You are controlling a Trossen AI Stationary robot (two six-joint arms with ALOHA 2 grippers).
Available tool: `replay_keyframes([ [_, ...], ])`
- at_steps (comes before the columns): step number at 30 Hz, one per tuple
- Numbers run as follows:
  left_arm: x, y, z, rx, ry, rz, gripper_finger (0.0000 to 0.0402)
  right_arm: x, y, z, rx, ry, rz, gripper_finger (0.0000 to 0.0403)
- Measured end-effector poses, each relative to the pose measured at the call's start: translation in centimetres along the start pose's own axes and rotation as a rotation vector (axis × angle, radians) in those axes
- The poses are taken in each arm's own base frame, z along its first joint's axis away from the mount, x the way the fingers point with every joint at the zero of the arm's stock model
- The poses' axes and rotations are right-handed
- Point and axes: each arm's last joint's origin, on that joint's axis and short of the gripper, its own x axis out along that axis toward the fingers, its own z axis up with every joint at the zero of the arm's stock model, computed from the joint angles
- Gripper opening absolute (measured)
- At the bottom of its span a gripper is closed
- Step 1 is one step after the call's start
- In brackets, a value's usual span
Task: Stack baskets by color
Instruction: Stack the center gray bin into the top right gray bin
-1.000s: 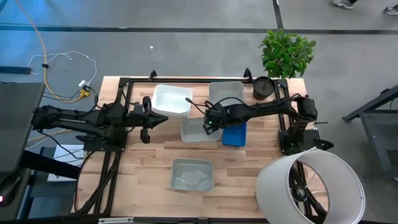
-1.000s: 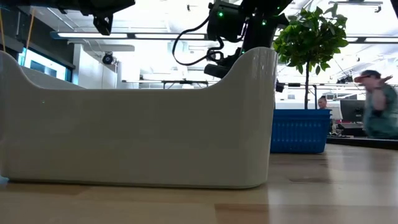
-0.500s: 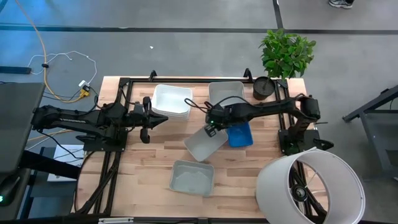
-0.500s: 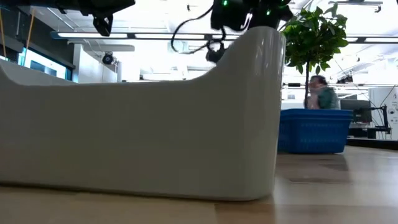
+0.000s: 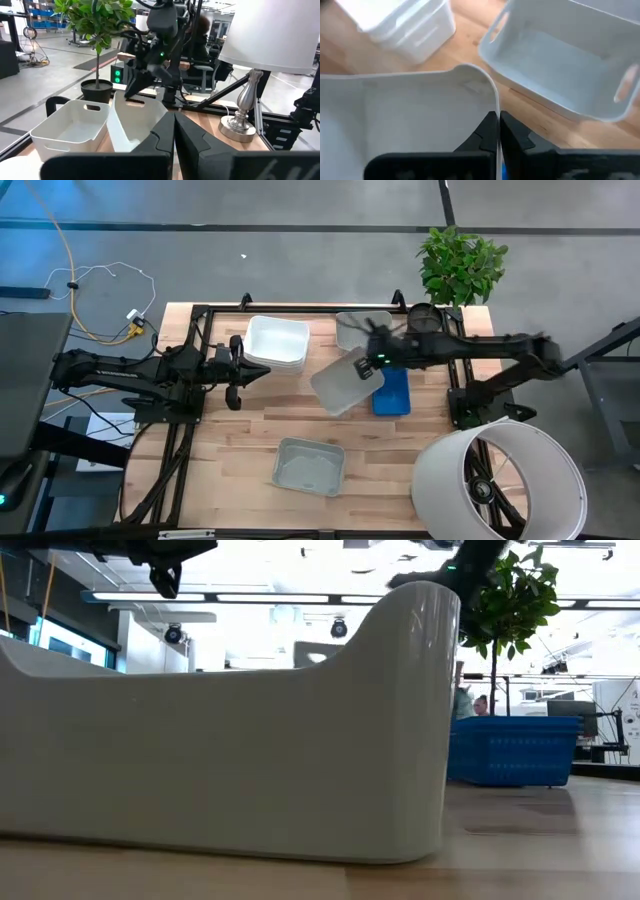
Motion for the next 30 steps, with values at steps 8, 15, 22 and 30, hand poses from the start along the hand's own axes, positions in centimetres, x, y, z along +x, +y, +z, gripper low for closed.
replay_keyframes([
  [8, 0.0, 0.0, 0.0, -0.001, -0.002, 0.009, 0.0, -4.4, -4.1, -1.2, 0.185, -0.246, 0.155, 0.0],
  [15, 0.0, 0.1, 0.0, -0.016, -0.005, 0.03, 0.0, -6.4, -6.1, 2.4, 0.155, -0.419, -0.062, 0.0],
  [22, 0.0, 0.2, 0.0, -0.011, -0.007, 0.042, 0.0, -3.5, -7.4, 4.0, 0.172, -0.323, -0.268, 0.0],
  [30, 0.0, 0.2, 0.0, -0.016, -0.009, 0.054, 0.0, -1.4, -8.0, 5.0, 0.195, -0.339, -0.349, 0.0],
])
